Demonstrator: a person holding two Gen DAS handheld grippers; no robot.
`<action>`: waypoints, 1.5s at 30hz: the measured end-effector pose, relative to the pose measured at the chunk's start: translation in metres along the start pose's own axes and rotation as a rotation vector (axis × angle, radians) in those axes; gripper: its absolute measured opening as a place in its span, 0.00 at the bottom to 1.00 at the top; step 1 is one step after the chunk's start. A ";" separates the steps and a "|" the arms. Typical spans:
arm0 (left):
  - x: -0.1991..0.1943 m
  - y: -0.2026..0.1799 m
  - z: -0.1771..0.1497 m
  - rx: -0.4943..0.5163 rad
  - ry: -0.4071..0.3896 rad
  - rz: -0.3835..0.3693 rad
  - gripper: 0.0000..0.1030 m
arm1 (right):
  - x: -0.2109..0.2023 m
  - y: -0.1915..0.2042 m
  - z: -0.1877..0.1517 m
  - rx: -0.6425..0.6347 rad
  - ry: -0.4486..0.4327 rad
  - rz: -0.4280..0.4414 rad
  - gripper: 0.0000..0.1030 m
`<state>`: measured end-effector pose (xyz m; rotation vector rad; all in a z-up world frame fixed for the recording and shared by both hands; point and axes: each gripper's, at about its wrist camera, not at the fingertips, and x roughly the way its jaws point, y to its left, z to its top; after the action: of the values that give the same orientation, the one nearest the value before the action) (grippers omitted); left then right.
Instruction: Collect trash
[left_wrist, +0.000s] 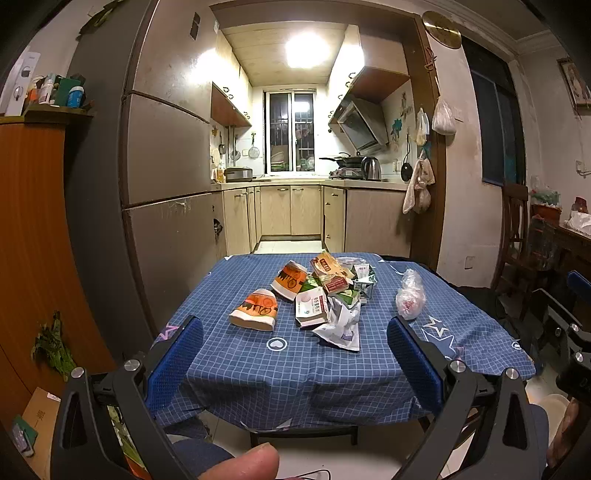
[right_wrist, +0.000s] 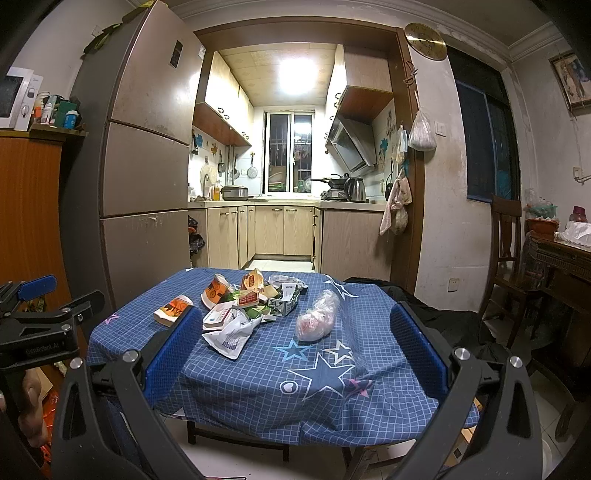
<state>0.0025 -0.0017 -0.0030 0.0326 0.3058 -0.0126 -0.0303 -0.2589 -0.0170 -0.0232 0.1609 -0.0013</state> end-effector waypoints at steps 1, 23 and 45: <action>0.000 0.000 0.000 0.001 0.000 0.001 0.96 | 0.000 0.000 0.000 0.001 0.000 0.000 0.95; -0.003 -0.003 0.002 0.024 -0.035 -0.013 0.96 | 0.001 0.003 -0.001 -0.004 -0.010 -0.008 0.95; 0.007 0.000 0.001 0.025 0.015 -0.028 0.96 | -0.004 -0.001 -0.002 -0.020 -0.044 0.019 0.95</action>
<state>0.0091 -0.0016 -0.0039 0.0534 0.3207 -0.0444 -0.0350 -0.2600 -0.0186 -0.0414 0.1173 0.0197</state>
